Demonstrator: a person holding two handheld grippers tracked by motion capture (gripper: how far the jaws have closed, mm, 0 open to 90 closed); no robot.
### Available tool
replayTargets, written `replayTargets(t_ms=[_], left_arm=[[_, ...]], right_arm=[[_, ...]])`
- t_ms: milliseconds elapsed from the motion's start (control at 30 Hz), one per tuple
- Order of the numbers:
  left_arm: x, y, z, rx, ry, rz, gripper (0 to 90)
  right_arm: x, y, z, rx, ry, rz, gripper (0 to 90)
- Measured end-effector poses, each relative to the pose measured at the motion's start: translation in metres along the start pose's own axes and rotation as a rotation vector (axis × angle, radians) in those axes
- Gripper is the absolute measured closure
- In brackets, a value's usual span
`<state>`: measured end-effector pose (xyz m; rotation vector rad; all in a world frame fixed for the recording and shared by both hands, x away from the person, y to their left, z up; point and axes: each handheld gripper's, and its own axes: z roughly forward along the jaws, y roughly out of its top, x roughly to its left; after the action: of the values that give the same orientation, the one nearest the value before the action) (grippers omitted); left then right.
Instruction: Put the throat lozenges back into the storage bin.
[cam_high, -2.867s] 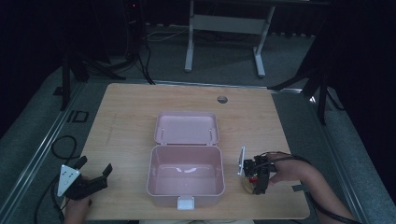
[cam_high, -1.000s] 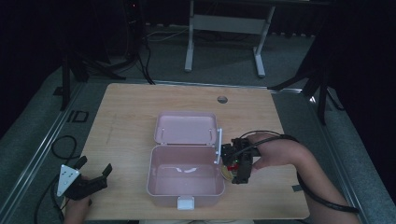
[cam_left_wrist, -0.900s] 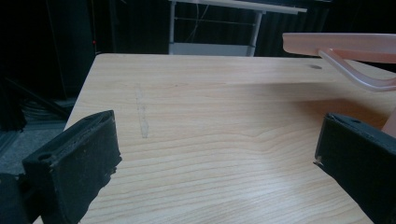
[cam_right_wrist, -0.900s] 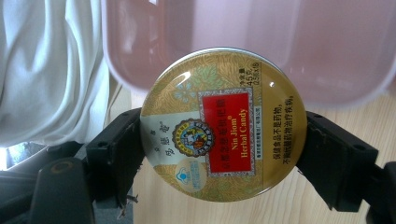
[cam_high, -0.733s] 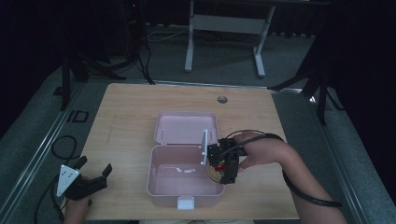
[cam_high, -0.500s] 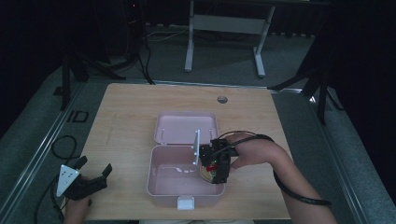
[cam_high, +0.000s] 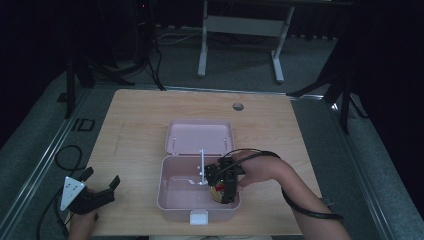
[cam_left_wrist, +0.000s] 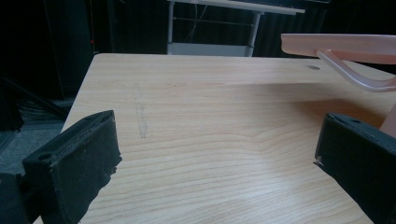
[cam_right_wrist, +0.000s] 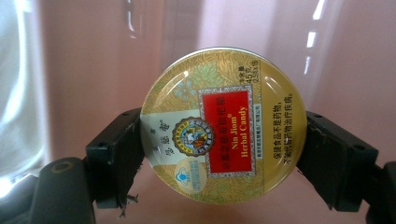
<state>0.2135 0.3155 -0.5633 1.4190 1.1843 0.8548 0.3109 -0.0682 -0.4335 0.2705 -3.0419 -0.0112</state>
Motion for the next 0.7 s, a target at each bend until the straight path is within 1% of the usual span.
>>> replayTargets(t_ms=[233,267,333,400,433,533,567,600,633,700], left_arm=[[0.000,0.000,0.000,0.001,-0.001,0.000,0.3],[0.000,0.000,0.000,0.001,-0.001,0.000,0.3],[0.000,0.000,0.000,0.001,-0.001,0.000,0.3],[0.000,0.000,0.000,0.002,-0.001,0.000,0.3],[0.000,0.000,0.000,0.002,-0.001,0.000,0.3],[0.000,0.000,0.000,0.003,-0.001,0.001,0.3],[0.000,0.000,0.000,0.003,-0.001,0.001,0.3],[0.000,0.000,0.000,0.003,-0.002,0.001,0.3],[0.000,0.000,0.000,0.002,-0.001,0.001,0.3],[0.000,0.000,0.000,0.003,-0.001,0.001,0.3]], right_arm=[[-0.003,0.003,0.020,0.048,0.024,-0.003,20.1],[-0.003,0.003,0.020,0.048,0.024,-0.003,20.1],[-0.004,0.005,0.029,0.073,0.030,-0.004,20.1],[-0.004,0.007,0.033,0.092,0.039,-0.008,20.0],[-0.004,0.007,0.035,0.099,0.058,-0.004,20.0],[-0.005,0.007,0.034,0.092,0.046,-0.008,19.8],[-0.006,0.007,0.034,0.100,0.051,0.003,19.7],[-0.006,0.007,0.035,0.106,0.061,0.004,19.3],[-0.006,0.007,0.036,0.108,0.066,0.008,17.7],[-0.006,0.007,0.036,0.106,0.058,0.014,14.6]])
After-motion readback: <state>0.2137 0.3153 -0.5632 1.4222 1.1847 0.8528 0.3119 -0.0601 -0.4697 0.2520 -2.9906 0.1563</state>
